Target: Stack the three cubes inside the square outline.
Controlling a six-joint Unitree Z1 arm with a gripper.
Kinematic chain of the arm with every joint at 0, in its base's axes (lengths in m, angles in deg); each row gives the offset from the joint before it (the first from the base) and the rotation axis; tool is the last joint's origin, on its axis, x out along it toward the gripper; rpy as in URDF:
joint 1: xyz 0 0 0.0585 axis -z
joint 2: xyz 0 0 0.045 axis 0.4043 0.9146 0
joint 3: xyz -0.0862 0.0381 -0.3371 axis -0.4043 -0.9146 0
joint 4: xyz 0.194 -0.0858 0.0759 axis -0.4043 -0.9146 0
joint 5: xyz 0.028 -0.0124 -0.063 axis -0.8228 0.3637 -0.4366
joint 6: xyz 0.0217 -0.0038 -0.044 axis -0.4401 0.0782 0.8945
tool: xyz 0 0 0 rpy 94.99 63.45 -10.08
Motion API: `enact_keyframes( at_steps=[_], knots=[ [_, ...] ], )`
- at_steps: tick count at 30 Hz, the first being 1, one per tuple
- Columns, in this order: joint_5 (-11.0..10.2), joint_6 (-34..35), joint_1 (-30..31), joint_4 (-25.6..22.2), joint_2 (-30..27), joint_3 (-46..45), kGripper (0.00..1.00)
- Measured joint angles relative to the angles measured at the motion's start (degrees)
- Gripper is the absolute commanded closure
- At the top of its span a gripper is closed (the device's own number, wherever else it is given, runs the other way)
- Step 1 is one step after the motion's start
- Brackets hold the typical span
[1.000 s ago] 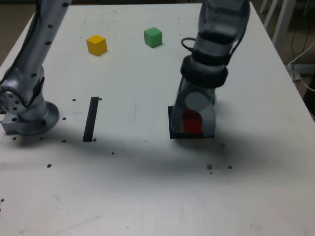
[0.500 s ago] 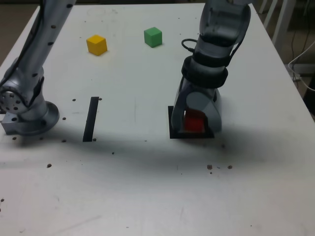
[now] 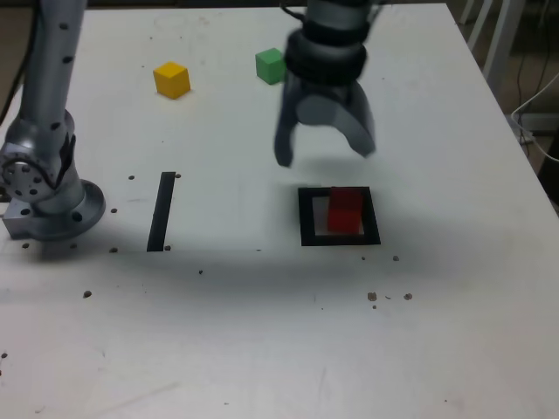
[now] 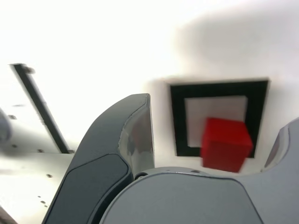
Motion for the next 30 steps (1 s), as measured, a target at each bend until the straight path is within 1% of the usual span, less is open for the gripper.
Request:
enact_keyframes(
  at_steps=[7,11,16,21,26,30],
  knots=[
    [-2.60,-0.79,-8.51,-2.31,-6.67,-5.53,0.01],
    [-3.57,-3.03,-15.25,-3.47,-9.21,-7.88,0.00],
    [-4.28,-5.82,-20.36,-3.50,-9.76,-8.89,0.01],
    [-5.39,-9.03,-28.14,-3.42,-9.88,-9.33,0.01],
    [-6.02,-9.99,-34.14,-3.28,-9.32,-9.17,0.01],
    [-6.04,-9.86,-38.40,-3.18,-7.82,-8.86,0.01]
  ],
)
